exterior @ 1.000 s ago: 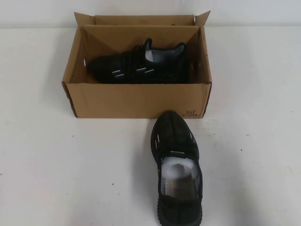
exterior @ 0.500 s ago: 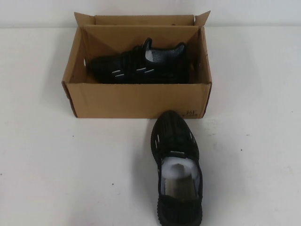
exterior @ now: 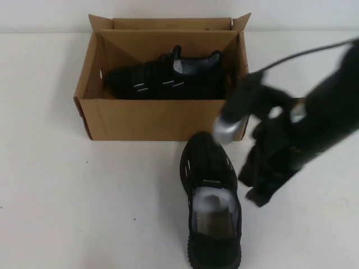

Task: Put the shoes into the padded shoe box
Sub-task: Pick up the shoe from the table

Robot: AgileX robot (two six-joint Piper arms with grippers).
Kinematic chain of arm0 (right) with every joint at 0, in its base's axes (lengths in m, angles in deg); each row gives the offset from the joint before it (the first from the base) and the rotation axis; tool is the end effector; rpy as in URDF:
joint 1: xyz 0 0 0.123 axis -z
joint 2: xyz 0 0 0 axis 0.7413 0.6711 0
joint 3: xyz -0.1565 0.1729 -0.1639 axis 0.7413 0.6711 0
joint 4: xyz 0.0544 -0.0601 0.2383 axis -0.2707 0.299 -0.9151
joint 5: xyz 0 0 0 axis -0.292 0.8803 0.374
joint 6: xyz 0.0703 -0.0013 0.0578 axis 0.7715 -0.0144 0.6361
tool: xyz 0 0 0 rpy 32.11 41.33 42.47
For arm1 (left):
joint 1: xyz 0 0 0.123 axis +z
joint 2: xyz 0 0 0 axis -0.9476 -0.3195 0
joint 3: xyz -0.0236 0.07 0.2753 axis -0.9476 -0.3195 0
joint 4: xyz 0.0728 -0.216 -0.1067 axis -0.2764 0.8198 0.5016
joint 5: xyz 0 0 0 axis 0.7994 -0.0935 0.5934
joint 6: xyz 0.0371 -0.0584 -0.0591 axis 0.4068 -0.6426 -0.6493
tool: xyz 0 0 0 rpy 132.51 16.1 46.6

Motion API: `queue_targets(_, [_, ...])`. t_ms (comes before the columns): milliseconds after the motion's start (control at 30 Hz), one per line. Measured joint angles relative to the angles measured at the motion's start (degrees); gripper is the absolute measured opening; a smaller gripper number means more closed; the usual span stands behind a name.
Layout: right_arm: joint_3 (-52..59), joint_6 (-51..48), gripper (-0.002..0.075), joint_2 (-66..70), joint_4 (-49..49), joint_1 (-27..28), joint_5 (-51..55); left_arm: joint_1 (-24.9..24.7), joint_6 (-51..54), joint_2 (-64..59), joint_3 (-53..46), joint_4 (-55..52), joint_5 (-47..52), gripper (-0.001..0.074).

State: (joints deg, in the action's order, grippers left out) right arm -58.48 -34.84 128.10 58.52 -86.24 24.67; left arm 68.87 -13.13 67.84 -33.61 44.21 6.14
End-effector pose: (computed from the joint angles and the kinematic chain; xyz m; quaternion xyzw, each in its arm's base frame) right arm 0.2303 0.1994 0.3329 -0.5477 0.8053 0.0901 0.2080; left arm 0.0525 -0.0028 0.1714 0.0428 0.8040 0.0022 0.5931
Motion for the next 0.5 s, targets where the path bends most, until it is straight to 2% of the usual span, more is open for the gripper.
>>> queue_targets(200, [-2.9, -6.5, 0.0344, 5.6, 5.0, -2.1, -1.4, 0.0, 0.0, 0.0, 0.0, 0.0, 0.0, -0.0004])
queue_targets(267, [-2.9, -7.2, 0.0410, 6.8, 5.7, -2.1, -2.9, 0.0, 0.0, 0.0, 0.0, 0.0, 0.0, -0.0004])
queue_targets(500, [-2.9, -9.9, 0.0413, 10.3, 6.6, -2.1, -9.5, 0.0, 0.0, 0.0, 0.0, 0.0, 0.0, -0.0004])
